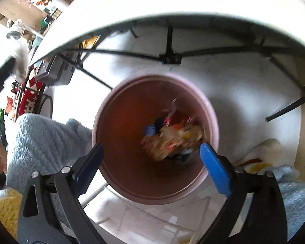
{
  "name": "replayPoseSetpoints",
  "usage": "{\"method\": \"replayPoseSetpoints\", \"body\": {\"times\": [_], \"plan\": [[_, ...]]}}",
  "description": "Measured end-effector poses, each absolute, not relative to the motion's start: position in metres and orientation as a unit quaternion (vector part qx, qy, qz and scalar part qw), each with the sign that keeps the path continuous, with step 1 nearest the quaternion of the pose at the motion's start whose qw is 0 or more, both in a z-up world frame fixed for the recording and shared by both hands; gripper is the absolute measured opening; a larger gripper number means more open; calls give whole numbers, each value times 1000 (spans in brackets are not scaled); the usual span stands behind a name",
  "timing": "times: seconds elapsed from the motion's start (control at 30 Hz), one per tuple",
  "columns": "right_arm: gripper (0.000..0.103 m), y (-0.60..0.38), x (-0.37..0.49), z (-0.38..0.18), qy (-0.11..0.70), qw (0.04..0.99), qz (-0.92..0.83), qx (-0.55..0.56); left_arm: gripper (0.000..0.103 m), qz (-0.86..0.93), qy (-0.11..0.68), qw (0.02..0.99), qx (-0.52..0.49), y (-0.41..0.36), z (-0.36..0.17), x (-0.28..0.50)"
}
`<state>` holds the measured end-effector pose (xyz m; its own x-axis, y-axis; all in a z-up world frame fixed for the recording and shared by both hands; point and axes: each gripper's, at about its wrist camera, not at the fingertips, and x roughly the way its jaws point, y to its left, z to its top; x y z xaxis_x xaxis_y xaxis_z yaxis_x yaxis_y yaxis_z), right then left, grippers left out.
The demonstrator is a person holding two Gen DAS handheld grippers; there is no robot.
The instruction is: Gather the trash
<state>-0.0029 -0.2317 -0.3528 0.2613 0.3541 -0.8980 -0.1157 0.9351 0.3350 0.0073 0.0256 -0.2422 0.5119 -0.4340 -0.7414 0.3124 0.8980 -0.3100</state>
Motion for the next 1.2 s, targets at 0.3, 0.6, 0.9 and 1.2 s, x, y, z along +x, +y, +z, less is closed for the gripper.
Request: {"method": "replayPoseSetpoints", "body": {"times": [0.3,0.6,0.9,1.2], "plan": [[97,-253,-8,-297,518,847,105,63,16,-266,472,841,12,-10,-283,0],[97,-270,-5,-271,488,868,78,56,16,-279,524,803,49,-24,-342,3],[97,-273,-7,-261,471,878,62,55,17,-269,550,788,69,-35,-373,12],[97,-283,-10,-262,472,878,51,63,74,-268,528,803,69,-35,-361,7]]}}
